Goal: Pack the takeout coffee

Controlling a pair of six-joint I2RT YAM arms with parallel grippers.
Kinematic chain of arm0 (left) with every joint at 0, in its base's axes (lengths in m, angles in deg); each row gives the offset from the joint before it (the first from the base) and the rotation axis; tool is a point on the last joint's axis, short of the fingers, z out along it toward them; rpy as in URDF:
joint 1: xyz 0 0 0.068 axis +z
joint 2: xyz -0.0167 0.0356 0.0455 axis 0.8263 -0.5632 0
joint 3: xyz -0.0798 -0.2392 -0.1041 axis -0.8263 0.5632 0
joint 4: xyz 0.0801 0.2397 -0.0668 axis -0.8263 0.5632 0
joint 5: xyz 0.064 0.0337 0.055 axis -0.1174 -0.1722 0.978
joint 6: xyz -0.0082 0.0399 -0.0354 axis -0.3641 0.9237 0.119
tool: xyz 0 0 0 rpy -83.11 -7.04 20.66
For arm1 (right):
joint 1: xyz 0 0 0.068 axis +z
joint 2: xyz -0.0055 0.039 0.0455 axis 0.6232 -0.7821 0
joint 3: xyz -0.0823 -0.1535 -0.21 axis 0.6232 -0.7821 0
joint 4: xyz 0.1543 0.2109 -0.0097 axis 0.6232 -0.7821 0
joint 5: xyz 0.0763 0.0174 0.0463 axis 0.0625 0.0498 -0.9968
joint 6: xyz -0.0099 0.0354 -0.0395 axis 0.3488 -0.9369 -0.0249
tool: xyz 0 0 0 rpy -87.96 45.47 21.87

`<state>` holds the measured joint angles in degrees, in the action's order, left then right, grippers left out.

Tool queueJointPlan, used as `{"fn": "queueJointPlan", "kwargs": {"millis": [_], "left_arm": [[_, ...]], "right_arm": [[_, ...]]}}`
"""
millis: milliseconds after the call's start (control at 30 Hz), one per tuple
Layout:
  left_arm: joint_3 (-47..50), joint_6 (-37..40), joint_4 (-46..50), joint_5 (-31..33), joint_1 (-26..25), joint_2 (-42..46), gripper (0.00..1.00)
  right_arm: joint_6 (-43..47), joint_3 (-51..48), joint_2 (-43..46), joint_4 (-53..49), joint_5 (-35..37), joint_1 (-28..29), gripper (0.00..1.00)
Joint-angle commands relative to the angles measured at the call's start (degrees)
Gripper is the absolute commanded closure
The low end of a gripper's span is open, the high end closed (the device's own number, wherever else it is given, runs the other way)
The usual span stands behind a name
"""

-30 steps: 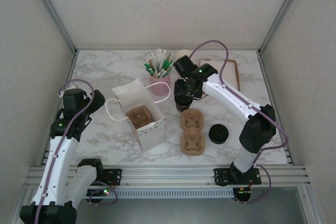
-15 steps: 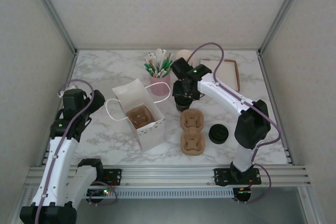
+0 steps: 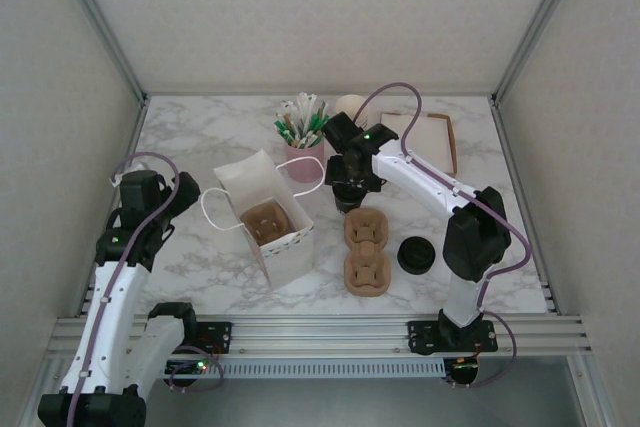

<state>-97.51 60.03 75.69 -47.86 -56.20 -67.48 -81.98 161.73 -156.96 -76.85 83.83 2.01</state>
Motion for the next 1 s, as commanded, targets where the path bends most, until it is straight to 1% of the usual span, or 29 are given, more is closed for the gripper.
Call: {"fn": "queueJointPlan", "kwargs": {"millis": [0,333,733,833,967], "left_arm": [[0.63,0.91,0.05,0.05,0.56,0.53,0.00],[0.61,0.94,0.06,0.10,0.59,0.44,0.00],[0.61,0.53,0.42,0.26,0.56,0.50,0.00],[0.69,-1.81,1.25,0.34,0.57,0.59,0.00],[1.51,-9.00,3.71,-1.43,0.47,0.59,0.02]], "right_arm": [[-1.17,-0.58,-1.42,-0.35,1.18,0.48,0.18],[-1.09,-0.46,-3.20,-0.12,0.10,0.84,0.20],[-1.16,-1.14,-3.94,-0.22,0.46,1.02,0.27],[-0.92,-0.84,-2.86,-0.04,0.46,1.02,0.29],[1.53,1.32,-0.19,-1.38,1.23,1.02,0.30]]}}
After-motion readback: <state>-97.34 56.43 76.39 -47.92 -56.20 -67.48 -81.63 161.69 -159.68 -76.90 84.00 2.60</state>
